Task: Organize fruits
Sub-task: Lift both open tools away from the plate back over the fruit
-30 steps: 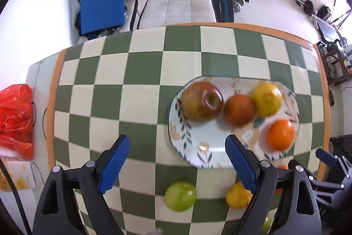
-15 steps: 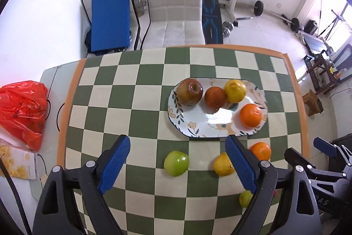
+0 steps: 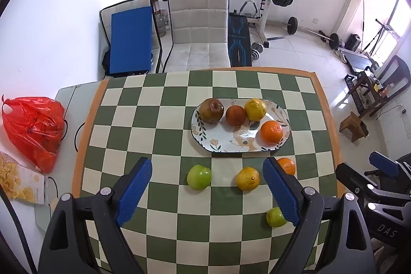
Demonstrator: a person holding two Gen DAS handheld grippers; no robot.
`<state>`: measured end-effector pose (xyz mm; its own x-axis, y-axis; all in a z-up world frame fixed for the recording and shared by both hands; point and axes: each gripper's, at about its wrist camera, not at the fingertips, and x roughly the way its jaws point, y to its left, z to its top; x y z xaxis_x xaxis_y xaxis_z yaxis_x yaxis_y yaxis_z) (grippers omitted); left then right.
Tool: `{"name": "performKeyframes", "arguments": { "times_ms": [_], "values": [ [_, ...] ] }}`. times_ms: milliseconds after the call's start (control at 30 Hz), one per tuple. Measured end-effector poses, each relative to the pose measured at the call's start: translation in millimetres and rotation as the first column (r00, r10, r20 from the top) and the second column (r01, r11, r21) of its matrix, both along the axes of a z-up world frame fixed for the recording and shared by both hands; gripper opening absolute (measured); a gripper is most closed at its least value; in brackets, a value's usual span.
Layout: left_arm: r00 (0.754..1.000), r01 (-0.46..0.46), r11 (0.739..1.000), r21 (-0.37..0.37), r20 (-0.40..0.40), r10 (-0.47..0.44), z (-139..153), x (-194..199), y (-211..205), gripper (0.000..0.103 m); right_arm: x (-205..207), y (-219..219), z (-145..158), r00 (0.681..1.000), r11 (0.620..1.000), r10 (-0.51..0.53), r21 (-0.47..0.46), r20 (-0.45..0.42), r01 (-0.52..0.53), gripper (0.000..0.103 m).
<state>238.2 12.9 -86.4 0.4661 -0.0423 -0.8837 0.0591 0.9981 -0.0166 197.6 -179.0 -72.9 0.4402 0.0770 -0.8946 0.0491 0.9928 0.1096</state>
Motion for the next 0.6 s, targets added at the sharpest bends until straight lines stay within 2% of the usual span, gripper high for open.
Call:
{"name": "performKeyframes", "arguments": {
  "times_ms": [267, 467, 500, 533, 600],
  "values": [
    [1.0, -0.003, 1.0, -0.01, 0.004, 0.003, 3.7, -7.3, -0.9, 0.088, -8.9, 1.0, 7.4, 1.0, 1.0, -0.011, 0.018, 0.012, 0.011, 0.095],
    [0.999, -0.033, 0.999, -0.01, -0.022, 0.033, -5.5, -0.6, 3.5, 0.089, -4.6, -2.2, -10.2, 0.999, 0.999, -0.023, 0.044, -0.027, 0.024, 0.095],
    [0.999, -0.036, 0.999, -0.003, -0.032, 0.036, -9.4, 2.2, 4.6, 0.091, -2.4, -3.3, -15.5, 0.999, 0.998, -0.026, 0.051, -0.038, 0.028, 0.095],
    [0.998, -0.038, 0.999, 0.004, -0.041, 0.039, -13.1, 4.5, 5.5, 0.102, 1.1, -5.8, -26.3, 0.998, 0.997, -0.033, 0.069, -0.059, 0.037, 0.095],
    [0.997, -0.053, 0.998, 0.027, -0.059, 0.054, -25.5, 10.6, 9.4, 0.103, 7.2, -9.2, -45.0, 0.994, 0.995, -0.037, 0.091, -0.101, 0.046, 0.095]
  ]
}}
